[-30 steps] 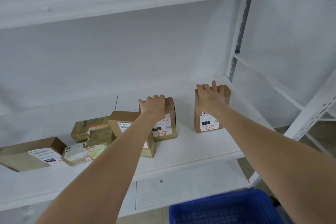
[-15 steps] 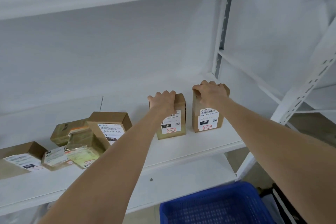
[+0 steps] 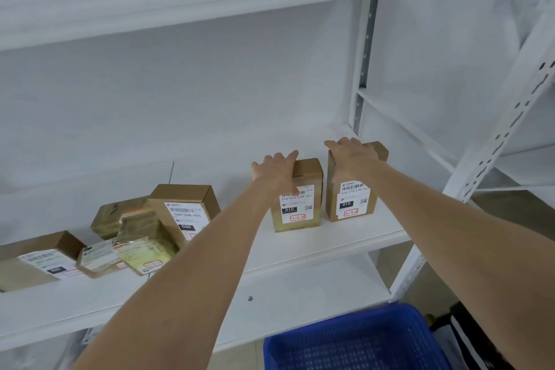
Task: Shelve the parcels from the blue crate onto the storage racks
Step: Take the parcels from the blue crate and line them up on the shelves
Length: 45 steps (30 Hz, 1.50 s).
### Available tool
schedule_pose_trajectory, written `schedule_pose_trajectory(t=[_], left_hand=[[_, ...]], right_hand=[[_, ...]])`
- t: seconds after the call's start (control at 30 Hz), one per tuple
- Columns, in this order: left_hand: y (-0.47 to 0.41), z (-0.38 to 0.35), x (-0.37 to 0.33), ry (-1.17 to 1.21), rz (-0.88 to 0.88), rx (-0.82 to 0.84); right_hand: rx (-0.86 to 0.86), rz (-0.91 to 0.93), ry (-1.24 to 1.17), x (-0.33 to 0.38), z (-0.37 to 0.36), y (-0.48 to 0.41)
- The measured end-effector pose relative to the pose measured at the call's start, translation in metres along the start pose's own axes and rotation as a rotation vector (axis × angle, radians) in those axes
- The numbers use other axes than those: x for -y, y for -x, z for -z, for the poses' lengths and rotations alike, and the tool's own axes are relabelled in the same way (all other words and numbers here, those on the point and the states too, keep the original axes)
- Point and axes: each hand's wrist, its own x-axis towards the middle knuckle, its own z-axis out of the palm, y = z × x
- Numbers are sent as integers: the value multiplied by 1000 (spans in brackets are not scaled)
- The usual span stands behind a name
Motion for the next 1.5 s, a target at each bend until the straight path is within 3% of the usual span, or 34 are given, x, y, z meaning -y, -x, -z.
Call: schedule_pose_trajectory(t=[0.13,0.23,0.37,0.47,0.6,0.73,0.93,1.13,1.5], left_hand=[[14,8,19,96,-2,-8],[34,18,49,156,41,-63],[66,25,112,213,208,-247],[86,19,163,206,333,-309],[93,1,217,268,366,-198],[91,-14,238,347,174,-72],[75,-19,244,413,119,-184],[68,-20,212,491,31,-185],[65,-26,160,515,32,-202]], right_hand=[[14,69,-76,16,13,8],[-90,200,-161,46,26,14],[-179,390,-237,113,34,21],[-135,471,-241,170,30,26],[-41,470,-232,232,11,22],[5,420,-204,267,-4,7],[5,427,-144,268,-2,-2],[-7,386,-80,226,9,9],[-31,304,58,183,10,24]])
